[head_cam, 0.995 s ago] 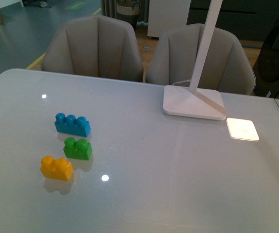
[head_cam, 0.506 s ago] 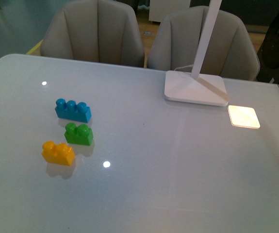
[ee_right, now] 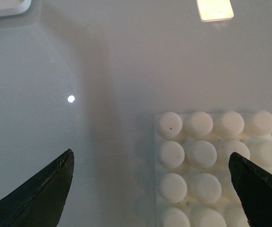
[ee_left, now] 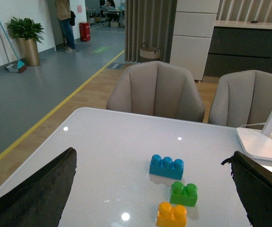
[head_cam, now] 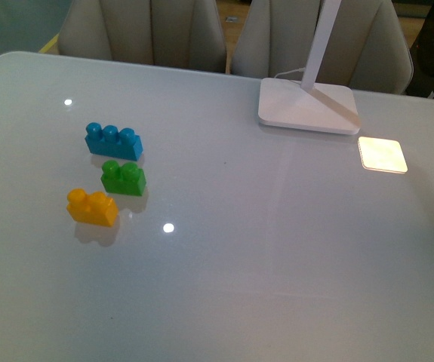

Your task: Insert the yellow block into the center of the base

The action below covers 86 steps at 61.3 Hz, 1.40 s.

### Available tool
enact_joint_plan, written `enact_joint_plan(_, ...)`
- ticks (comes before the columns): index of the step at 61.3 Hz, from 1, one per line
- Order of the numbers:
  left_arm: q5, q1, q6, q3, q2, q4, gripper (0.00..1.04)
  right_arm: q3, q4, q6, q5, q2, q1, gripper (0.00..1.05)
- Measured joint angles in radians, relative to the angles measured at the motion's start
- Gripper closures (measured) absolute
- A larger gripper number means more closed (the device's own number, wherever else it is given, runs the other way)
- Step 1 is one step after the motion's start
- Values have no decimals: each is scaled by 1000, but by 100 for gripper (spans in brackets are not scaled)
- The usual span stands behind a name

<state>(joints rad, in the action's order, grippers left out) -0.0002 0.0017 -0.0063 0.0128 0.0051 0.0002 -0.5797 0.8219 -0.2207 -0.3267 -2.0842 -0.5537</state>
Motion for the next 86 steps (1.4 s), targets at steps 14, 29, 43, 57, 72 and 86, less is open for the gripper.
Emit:
enact_joint_plan(14,0,0,0,0,0,0,7,-138,-66,-61,-27,-142,-46,9)
enact_joint_plan(29,0,0,0,0,0,0,7,-185,-110,-114,-40,-179,-83,9)
enact_joint_plan(43,0,0,0,0,0,0,7,-211,-123,-142,-37,-203,-96,9)
enact_joint_plan(57,0,0,0,0,0,0,7,-218,-126,-168,-29,-236,-98,9)
enact_joint_plan(72,0,0,0,0,0,0,7,-222,-126,-186,-6,-257,-97,9)
enact_joint_plan(86,0,0,0,0,0,0,7,-220,-132,-196,-2,-257,-95,9)
